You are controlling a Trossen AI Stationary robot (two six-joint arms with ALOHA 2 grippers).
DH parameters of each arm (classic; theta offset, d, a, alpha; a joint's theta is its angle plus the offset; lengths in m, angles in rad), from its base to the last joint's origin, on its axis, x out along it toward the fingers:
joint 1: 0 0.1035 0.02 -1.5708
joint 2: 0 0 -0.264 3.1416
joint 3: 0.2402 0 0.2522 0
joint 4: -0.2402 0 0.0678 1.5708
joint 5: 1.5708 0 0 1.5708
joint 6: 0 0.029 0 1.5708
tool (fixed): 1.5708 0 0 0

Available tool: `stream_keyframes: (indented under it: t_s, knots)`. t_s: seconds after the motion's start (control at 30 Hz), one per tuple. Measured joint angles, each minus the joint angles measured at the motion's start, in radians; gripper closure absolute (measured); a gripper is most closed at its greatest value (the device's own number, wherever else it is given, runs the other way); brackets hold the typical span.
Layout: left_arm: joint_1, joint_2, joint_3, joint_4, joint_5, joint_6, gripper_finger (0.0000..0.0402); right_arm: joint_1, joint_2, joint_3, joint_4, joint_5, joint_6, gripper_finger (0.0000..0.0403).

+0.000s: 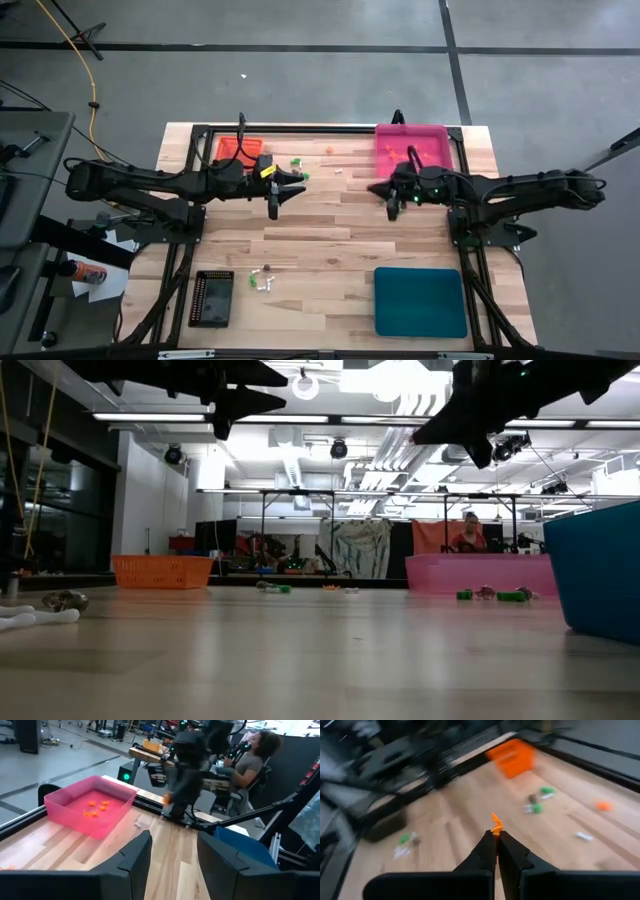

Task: Sort Halloween decoration
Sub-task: Put the bottom orange spider toy into the pink bin

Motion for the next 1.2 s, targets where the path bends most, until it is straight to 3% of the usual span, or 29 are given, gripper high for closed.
stream_keyframes:
  t_s: [0.07,0.17,0.3,0.43,0.57,0.67,0.97,1.2]
  knots:
    - [0.000,0.000,0.000,0.000,-0.010,0.000,0.0257,-0.061,0.000,0.000,-0.011,0.059,0.045,0.0403]
    - [0.000,0.000,0.000,-0.001,-0.025,0.000,0.0257,-0.204,0.000,0.005,-0.057,0.064,0.054,0.0403]
    - [0.001,0.000,0.000,-0.001,-0.026,0.000,0.0257,-0.439,0.042,0.058,-0.262,0.053,0.122,0.0403]
    - [0.000,0.000,0.000,-0.002,-0.026,-0.013,0.0257,-0.666,0.146,0.121,-0.459,0.012,0.131,0.0403]
    - [0.000,0.000,0.000,-0.002,-0.027,-0.041,0.0257,-0.817,0.282,0.141,-0.488,-0.081,0.130,0.0403]
    - [0.000,0.000,0.000,-0.002,-0.028,-0.044,0.0257,-0.868,0.384,0.155,-0.478,-0.126,0.136,0.0403]
    - [0.000,0.000,0.000,-0.002,-0.028,-0.044,0.0257,-0.894,0.573,0.256,-0.484,-0.108,0.099,0.0397]
    - [0.000,0.000,0.000,-0.001,-0.028,-0.044,0.0257,-0.894,0.587,0.328,-0.579,-0.071,-0.030,0.0311]
